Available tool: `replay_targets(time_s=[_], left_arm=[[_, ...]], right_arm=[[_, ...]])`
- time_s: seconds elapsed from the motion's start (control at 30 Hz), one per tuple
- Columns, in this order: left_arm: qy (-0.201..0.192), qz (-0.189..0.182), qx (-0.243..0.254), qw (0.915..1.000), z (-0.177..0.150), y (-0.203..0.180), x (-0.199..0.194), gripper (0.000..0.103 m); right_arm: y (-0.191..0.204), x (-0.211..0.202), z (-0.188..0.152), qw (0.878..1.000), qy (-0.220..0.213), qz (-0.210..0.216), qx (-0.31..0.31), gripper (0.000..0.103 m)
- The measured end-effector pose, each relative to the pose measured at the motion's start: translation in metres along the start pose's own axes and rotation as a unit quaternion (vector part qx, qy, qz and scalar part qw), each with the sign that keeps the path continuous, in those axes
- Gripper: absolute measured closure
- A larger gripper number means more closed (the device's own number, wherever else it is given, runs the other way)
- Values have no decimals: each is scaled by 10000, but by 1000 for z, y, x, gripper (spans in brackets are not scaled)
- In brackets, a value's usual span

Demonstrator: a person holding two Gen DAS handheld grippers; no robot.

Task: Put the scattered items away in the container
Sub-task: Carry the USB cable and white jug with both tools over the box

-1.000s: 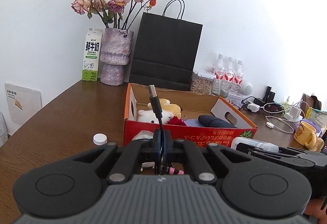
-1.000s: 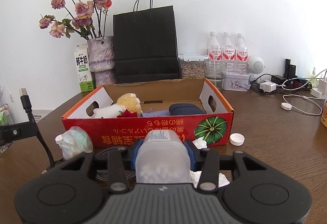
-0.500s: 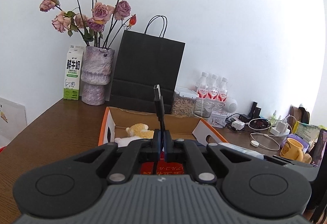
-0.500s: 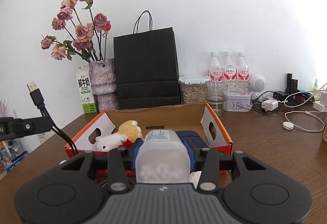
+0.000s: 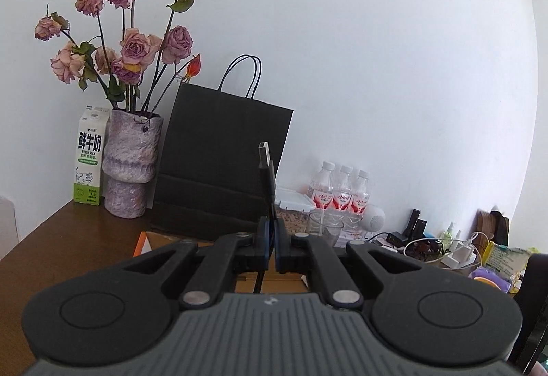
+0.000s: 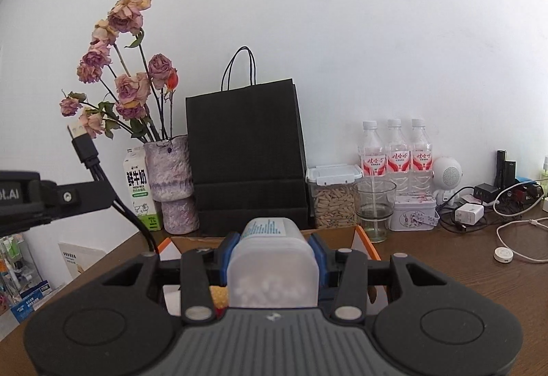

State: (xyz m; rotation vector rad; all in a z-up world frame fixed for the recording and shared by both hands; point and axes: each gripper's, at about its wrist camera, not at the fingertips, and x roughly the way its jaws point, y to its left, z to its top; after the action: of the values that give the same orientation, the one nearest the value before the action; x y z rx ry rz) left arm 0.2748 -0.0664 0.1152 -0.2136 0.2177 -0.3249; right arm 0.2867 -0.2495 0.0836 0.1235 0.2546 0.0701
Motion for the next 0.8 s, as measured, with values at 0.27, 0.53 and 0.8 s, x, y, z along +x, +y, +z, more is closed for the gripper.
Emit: replay_targets(time_s=[0.27, 0.53, 0.8], left_arm=[[313, 136, -41, 9994, -7, 7, 69, 100], [769, 324, -38, 9965, -34, 25, 119, 100], [1153, 540, 86, 9918, -49, 31, 137, 98]], right_arm=[[-7, 47, 7, 9998, 36, 70, -190, 60], [-19, 95, -10, 9982, 417, 131, -402, 60], [-21, 111, -28, 9955, 769, 183, -528, 60]])
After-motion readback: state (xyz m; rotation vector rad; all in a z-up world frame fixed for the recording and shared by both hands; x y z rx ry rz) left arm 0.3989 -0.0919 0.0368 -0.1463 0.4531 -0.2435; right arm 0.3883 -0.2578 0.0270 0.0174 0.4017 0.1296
